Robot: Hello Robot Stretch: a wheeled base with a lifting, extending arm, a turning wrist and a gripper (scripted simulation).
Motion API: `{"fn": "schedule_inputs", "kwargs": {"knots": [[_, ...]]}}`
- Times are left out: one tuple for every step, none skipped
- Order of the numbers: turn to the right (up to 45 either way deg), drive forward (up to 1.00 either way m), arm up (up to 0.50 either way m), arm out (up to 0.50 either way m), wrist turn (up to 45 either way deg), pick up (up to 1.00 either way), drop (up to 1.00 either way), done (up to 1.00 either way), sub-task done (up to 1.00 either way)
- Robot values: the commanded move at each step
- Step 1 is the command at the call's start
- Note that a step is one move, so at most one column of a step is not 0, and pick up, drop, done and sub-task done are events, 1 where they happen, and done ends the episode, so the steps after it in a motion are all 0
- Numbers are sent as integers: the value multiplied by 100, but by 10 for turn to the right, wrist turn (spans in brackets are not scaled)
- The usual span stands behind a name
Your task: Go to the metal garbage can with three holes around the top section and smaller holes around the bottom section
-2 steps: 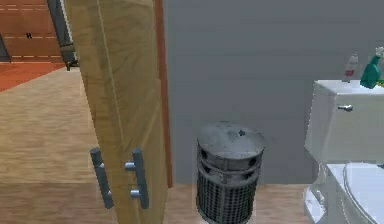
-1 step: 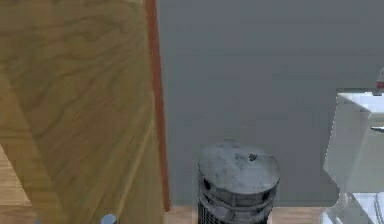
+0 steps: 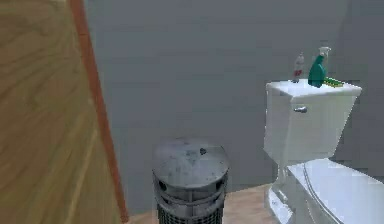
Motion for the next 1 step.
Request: {"fn": "schedule_inputs", "kwargs": {"knots": [[0,0,0,0,0,0,0,100,0]]}}
